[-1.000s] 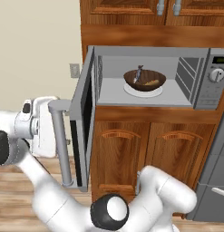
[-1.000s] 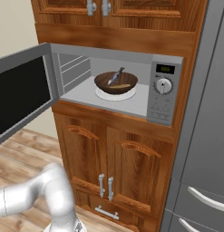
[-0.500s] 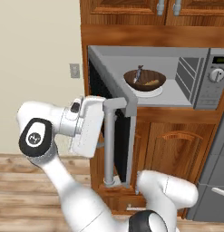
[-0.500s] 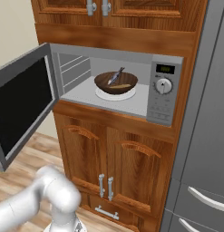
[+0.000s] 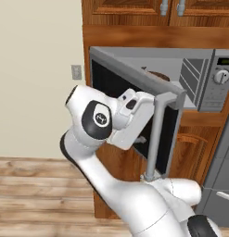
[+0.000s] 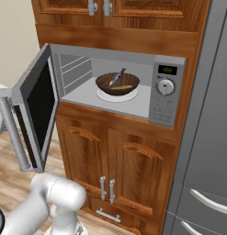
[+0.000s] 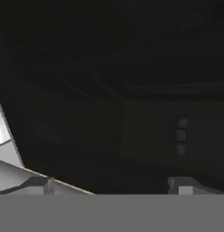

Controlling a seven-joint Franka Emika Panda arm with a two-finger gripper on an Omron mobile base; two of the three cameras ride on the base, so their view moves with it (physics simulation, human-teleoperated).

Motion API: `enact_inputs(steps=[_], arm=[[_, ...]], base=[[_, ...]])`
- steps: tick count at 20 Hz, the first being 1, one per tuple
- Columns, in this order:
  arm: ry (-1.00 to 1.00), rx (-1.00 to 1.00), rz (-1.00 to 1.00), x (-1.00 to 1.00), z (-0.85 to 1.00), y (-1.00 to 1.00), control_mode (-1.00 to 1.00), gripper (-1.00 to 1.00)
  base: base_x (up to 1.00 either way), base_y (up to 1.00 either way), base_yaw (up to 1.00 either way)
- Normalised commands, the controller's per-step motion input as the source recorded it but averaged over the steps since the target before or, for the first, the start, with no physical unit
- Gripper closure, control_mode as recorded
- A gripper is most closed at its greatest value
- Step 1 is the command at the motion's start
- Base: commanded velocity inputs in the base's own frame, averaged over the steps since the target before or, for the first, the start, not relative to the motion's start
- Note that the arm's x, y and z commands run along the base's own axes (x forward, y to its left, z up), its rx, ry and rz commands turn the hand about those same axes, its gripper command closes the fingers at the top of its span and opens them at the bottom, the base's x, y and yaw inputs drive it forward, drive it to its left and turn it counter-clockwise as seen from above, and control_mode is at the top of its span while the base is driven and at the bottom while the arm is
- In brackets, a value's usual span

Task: Place the bowl containing the hot dog and fish in the microwave. Close the microwave door and press the start button to microwave the meal.

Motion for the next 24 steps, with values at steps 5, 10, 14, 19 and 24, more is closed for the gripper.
enact_inputs(steps=[5, 10, 14, 19, 24], arm=[[-0.22, 0.08, 0.17, 0.19, -0.22, -0.96, -1.00, -1.00], [-0.18, 0.00, 0.15, 0.46, -0.40, -0.72, -1.00, -1.00], [-0.08, 0.00, 0.10, 0.64, -0.46, -0.38, -1.00, -1.00], [-0.02, 0.00, 0.03, 0.80, -0.27, -0.07, -1.00, -1.00], [0.02, 0.00, 0.00, 0.86, 0.04, -0.01, -1.00, -1.00]], base=[[0.00, 0.00, 0.00], [0.00, 0.00, 0.00], [0.00, 0.00, 0.00], [0.00, 0.00, 0.00], [0.00, 0.00, 0.00]])
